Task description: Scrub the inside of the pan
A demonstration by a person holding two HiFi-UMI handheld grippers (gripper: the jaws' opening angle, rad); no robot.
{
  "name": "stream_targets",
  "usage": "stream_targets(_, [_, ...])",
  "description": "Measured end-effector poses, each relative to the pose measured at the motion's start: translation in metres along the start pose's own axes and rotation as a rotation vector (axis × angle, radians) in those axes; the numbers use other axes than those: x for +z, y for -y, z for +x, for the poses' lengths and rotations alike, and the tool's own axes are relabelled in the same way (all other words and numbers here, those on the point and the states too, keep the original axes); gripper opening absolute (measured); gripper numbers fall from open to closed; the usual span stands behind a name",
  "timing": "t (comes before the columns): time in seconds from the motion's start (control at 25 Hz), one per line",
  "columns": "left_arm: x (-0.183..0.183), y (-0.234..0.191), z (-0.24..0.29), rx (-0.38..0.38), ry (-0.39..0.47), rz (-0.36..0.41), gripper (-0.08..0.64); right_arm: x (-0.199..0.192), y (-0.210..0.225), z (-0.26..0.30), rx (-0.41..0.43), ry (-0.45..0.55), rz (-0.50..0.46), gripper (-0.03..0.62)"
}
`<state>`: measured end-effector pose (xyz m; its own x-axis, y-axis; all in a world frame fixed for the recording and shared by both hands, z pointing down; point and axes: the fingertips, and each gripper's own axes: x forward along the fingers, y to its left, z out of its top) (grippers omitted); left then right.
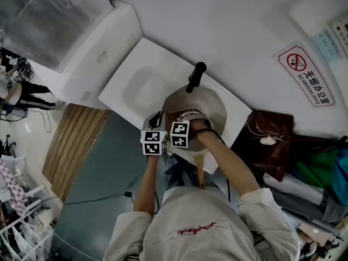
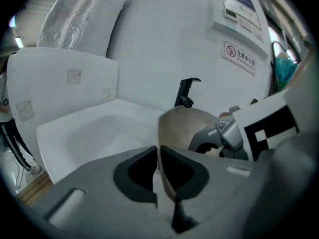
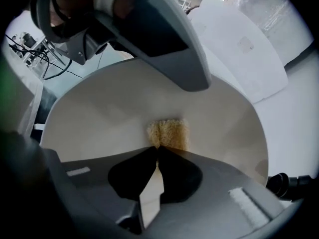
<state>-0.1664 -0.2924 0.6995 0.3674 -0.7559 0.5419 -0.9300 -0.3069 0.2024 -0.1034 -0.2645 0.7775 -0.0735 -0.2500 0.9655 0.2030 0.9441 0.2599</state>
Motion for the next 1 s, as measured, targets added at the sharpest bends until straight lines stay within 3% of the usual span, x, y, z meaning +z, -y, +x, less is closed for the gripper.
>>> stream_targets(0.48, [0.000,0.000,0.000,0.000,-0.004,0.001,0.023,-0.014,0.033,0.002,-0.041,-0.013,0.024,0.023])
stream_targets(1.0, [-0.001,0.000,-0.001,0.003,-0.008,0.011,0.025,-0.057,0.046,0.000,-0.062,-0.066,0.067,0.023])
